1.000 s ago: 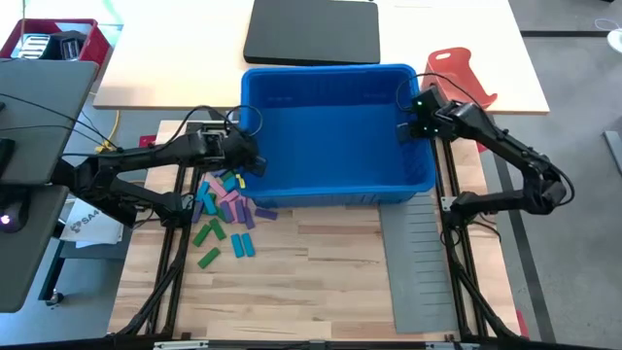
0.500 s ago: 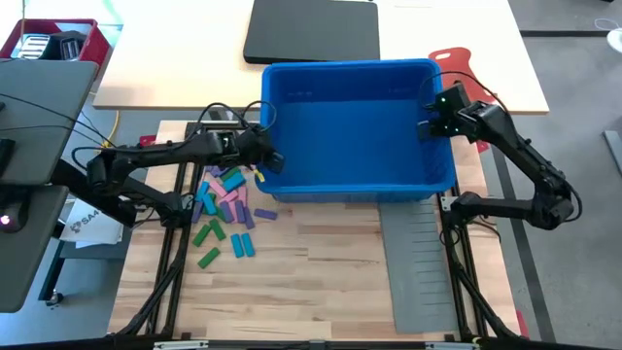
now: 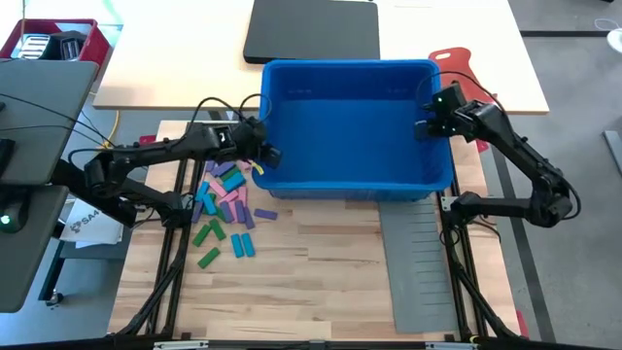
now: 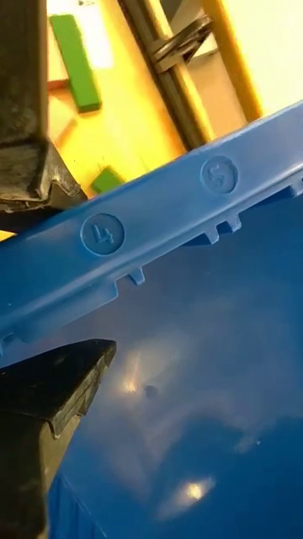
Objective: Sort blocks
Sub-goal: Adjust the blue bin
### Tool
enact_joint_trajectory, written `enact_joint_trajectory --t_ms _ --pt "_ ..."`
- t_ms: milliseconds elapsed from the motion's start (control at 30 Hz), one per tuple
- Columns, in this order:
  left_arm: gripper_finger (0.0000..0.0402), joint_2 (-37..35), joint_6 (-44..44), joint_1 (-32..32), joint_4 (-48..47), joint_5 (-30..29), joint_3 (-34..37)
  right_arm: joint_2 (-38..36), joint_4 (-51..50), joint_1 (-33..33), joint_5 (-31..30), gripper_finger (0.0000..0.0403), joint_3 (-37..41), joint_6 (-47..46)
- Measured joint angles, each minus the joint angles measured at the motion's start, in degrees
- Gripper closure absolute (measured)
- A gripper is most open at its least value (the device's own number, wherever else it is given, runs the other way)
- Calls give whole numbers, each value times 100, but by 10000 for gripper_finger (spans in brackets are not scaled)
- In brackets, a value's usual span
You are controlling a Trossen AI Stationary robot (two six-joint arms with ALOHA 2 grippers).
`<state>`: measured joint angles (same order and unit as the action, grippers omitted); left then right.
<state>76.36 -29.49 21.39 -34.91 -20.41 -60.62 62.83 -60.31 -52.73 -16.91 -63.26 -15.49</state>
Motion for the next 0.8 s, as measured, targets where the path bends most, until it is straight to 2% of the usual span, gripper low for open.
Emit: enact_joint_trajectory --t_ms 300,467,567,700,800 --pt "195 -67 -150 -153 -489 20 44 258 -155 20 266 280 -3 92" --pt "182 -212 -254 -306 -780 21 52 415 -46 29 450 267 253 249" --pt "181 -294 -292 -338 -942 18 59 405 80 53 638 250 457 461" --pt "181 -362 -371 -363 -1319 -65 79 413 131 168 1274 217 550 509" --pt "181 -436 -453 -357 -1583 -172 71 420 365 323 1528 192 558 482"
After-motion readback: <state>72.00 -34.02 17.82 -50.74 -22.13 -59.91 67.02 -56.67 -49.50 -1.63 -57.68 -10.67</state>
